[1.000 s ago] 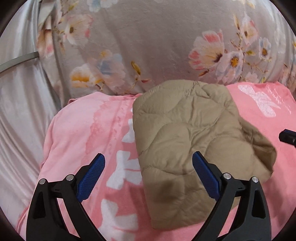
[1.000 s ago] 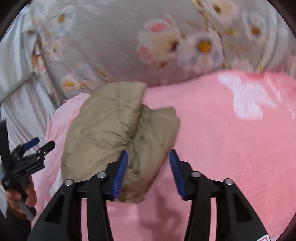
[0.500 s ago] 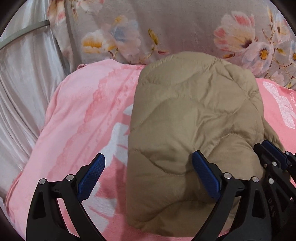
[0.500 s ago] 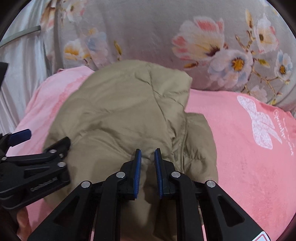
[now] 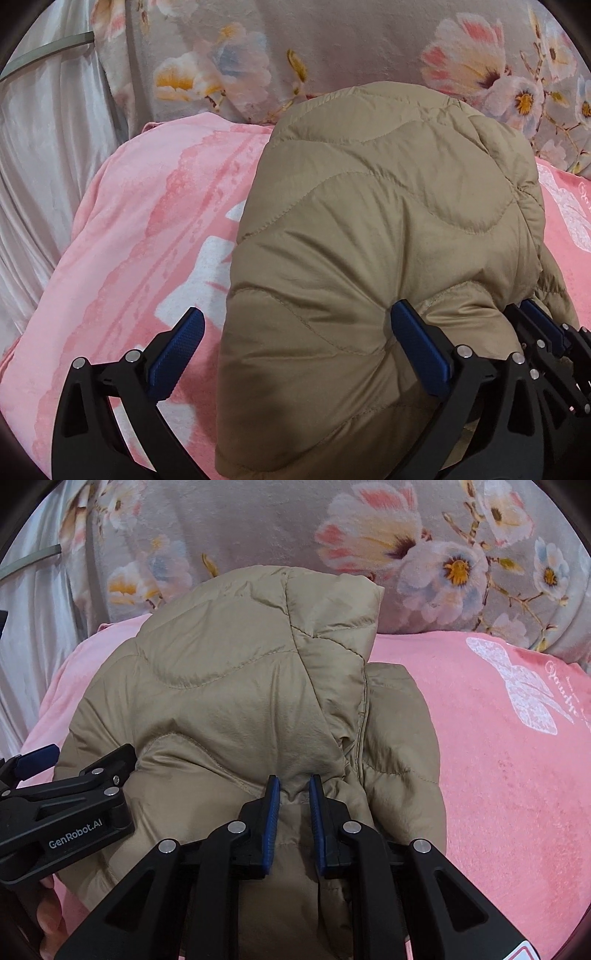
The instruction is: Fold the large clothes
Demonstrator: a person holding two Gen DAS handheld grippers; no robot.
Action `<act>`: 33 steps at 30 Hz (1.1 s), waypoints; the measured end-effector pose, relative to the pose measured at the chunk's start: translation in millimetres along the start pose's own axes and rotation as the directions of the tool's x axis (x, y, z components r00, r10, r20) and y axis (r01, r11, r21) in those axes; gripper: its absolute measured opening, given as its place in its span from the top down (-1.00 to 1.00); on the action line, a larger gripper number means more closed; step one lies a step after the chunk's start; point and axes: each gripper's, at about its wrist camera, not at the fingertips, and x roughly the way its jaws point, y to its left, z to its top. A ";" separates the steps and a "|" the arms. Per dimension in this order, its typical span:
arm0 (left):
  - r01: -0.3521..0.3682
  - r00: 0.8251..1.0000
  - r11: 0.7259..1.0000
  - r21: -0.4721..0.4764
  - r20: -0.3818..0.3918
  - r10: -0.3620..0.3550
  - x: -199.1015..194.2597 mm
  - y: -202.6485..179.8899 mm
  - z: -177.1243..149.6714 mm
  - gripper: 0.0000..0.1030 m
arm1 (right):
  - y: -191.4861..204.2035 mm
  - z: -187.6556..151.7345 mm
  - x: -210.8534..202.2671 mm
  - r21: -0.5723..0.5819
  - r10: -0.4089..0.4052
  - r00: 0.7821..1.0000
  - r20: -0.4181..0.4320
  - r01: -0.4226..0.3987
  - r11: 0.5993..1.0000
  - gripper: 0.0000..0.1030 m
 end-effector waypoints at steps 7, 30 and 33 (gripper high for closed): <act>0.000 0.999 1.000 -0.013 0.035 0.001 4.8 -3.8 -5.7 -0.91 | -2.7 0.1 1.9 0.013 0.008 1.000 0.000 -0.008 1.000 0.71; -0.002 0.996 1.000 -0.028 0.084 0.004 9.8 -7.7 -15.9 -0.91 | -4.7 -1.6 3.0 0.022 0.011 1.000 0.002 -0.011 1.000 0.69; 0.000 0.996 1.000 -0.030 0.085 0.002 10.4 -7.5 -15.7 -0.91 | -5.0 -1.6 3.3 0.020 0.009 1.000 0.002 -0.009 1.000 0.69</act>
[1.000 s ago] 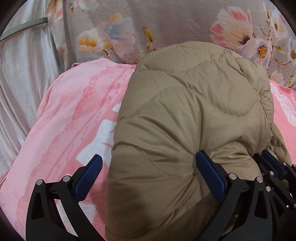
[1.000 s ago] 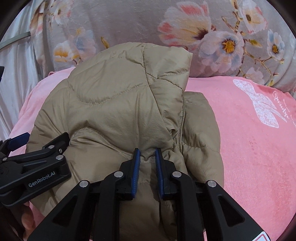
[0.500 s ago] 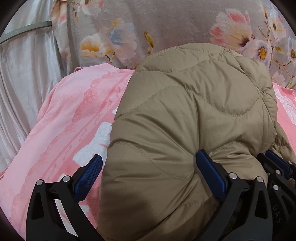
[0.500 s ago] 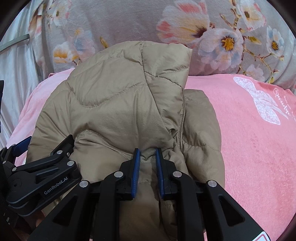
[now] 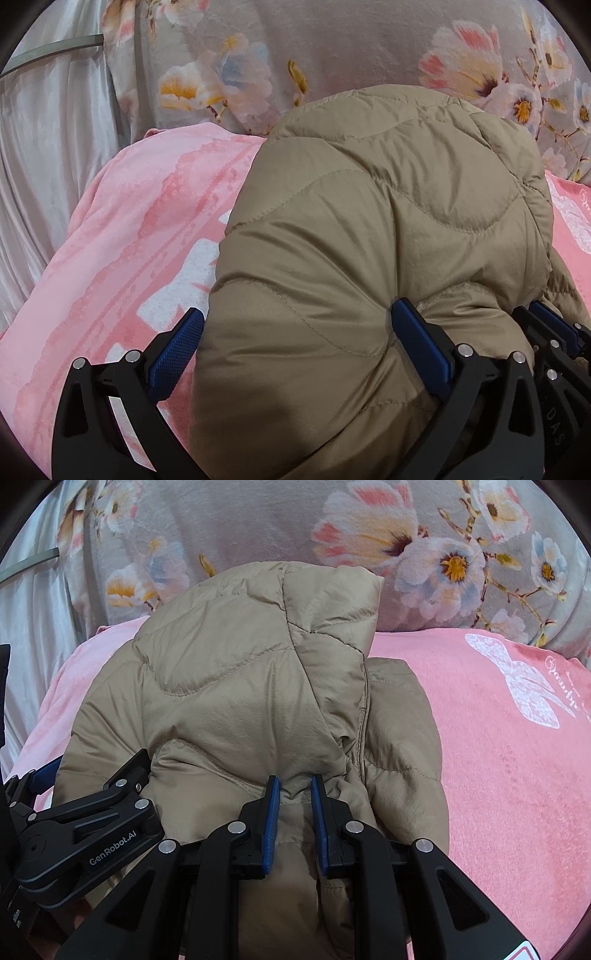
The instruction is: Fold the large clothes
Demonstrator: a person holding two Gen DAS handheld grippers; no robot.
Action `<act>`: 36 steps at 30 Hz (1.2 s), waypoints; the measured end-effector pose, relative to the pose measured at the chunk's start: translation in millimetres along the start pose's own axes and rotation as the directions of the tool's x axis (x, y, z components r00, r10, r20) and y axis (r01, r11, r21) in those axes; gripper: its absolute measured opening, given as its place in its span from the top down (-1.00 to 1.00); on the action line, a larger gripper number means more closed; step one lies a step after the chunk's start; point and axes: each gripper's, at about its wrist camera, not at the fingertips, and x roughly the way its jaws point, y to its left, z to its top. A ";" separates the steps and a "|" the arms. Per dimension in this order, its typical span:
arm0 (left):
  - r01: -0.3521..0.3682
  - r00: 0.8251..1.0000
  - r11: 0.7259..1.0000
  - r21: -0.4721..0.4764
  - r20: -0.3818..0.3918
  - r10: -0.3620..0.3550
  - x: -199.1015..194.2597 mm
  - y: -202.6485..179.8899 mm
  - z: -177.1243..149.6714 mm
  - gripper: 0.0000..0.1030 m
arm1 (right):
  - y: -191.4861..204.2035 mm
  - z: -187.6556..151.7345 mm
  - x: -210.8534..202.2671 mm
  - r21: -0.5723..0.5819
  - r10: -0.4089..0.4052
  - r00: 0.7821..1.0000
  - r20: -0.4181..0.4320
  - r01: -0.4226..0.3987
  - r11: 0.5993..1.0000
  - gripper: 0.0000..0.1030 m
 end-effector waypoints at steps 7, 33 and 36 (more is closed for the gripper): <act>0.003 1.000 1.000 -0.002 -0.001 -0.003 1.6 0.0 0.0 -0.91 | 3.7 0.1 -0.4 -0.012 -0.019 1.000 0.001 0.019 1.000 0.68; 0.069 0.997 0.997 -0.028 0.043 -0.068 -87.6 13.7 -42.4 -0.91 | -2.1 -58.4 -100.3 -0.014 -0.032 0.990 0.137 0.034 0.999 -0.56; 0.076 0.997 0.997 -0.027 0.031 -0.076 -117.5 15.3 -72.4 -0.91 | -2.7 -90.4 -128.3 -0.013 -0.070 0.992 0.109 0.071 0.997 -0.60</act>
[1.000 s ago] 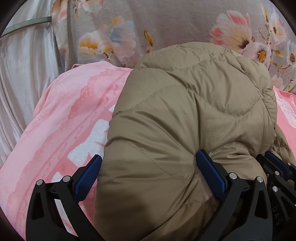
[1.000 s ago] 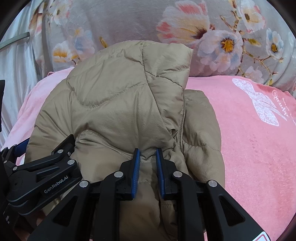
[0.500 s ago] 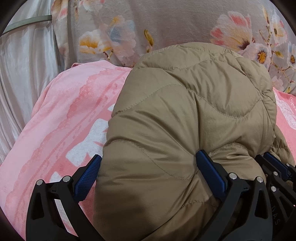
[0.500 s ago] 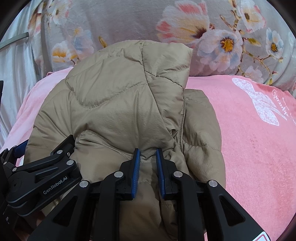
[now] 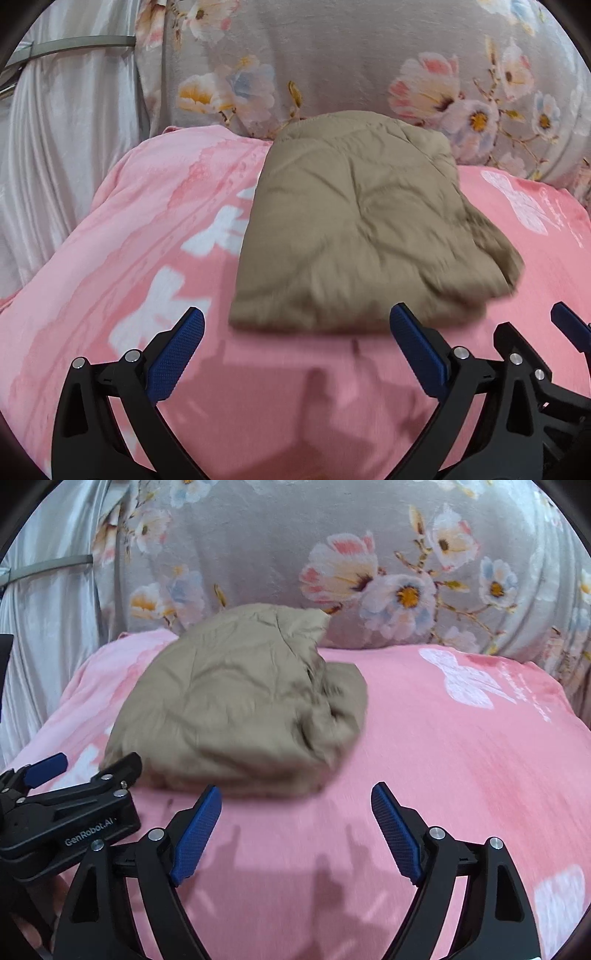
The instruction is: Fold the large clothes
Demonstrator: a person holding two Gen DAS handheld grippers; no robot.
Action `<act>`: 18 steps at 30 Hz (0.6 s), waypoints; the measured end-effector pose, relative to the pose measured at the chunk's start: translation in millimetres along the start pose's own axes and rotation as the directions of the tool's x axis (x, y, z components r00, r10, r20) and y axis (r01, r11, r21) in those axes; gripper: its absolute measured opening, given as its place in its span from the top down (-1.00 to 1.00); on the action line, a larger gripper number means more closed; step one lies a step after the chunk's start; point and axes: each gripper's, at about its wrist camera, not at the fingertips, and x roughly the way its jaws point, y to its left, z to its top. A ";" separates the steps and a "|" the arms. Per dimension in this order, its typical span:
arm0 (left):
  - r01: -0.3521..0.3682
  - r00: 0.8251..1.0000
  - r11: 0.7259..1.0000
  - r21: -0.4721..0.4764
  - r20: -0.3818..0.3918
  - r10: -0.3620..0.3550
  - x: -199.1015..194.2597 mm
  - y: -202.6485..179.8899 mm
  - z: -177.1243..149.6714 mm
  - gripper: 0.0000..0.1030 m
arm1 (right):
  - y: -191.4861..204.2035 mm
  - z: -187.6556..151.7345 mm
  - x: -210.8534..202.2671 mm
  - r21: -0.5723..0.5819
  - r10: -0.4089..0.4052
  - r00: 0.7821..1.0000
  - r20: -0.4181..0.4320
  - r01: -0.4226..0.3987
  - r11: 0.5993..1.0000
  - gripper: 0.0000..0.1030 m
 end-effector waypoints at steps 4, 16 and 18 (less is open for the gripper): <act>-0.015 1.000 0.999 0.034 0.006 0.015 -33.4 -4.7 -35.0 -0.91 | -10.3 -21.9 -32.3 0.052 -0.011 1.000 -0.018 0.012 0.999 -0.66; -0.061 0.998 0.998 0.034 0.037 0.059 -65.6 -4.5 -62.6 -0.90 | -12.2 -56.7 -53.7 0.084 -0.058 0.993 -0.101 0.067 0.994 -0.66; -0.060 0.998 0.998 0.026 0.029 0.059 -63.8 -2.8 -62.7 -0.90 | -9.6 -56.7 -51.8 0.069 -0.069 0.992 -0.108 0.077 0.995 -0.66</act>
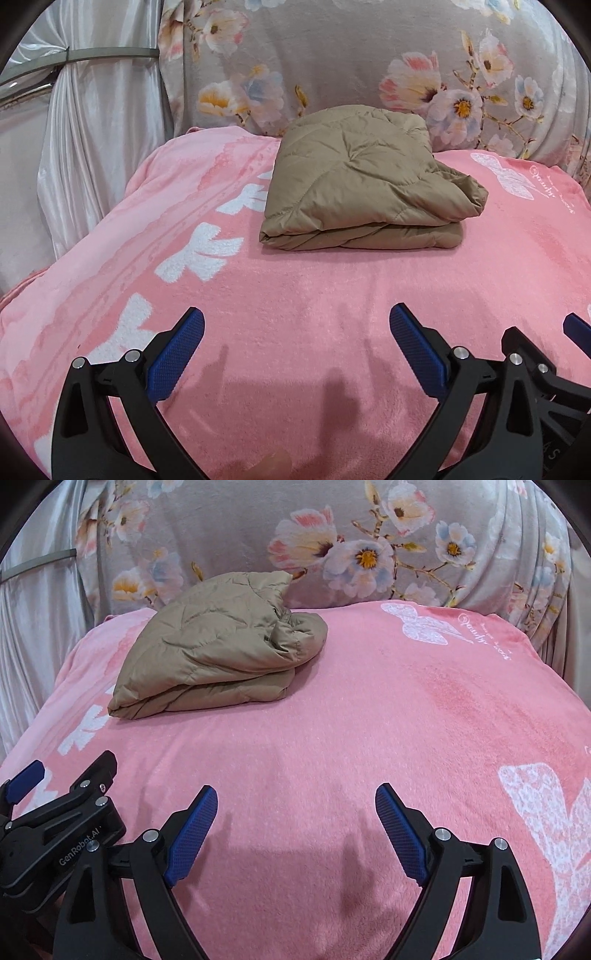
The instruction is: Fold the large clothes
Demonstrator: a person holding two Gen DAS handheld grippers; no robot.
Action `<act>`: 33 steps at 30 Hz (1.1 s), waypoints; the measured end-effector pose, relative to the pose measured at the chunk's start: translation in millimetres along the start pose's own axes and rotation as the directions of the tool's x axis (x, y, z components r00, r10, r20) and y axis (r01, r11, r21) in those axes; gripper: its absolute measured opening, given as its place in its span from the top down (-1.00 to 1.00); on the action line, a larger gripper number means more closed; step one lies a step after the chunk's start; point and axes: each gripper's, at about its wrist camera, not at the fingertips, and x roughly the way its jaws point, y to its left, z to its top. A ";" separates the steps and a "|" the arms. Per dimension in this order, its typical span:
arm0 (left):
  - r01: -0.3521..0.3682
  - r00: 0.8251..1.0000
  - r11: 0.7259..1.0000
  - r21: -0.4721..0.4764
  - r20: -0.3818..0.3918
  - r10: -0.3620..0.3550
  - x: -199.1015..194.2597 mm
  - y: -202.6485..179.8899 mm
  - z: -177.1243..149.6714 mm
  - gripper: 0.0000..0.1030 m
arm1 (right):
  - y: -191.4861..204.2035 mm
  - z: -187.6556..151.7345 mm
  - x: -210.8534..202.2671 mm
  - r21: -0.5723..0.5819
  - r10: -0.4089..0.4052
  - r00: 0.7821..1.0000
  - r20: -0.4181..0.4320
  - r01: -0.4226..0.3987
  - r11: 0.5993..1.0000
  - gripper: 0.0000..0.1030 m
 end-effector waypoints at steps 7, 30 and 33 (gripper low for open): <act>-0.004 1.000 1.000 -0.013 -0.018 0.004 3.4 2.6 -1.1 -0.90 | 4.8 -1.8 -2.2 -0.024 -0.025 1.000 0.009 0.025 0.999 -0.66; -0.012 1.000 1.000 -0.011 -0.013 0.012 2.7 5.1 -1.1 -0.90 | 5.8 -1.6 -6.2 -0.039 -0.049 0.998 0.027 0.050 0.998 -0.66; -0.011 1.000 1.000 -0.011 -0.013 0.011 2.7 4.8 -1.1 -0.90 | 5.9 -1.5 -6.4 -0.040 -0.051 0.998 0.028 0.052 0.998 -0.66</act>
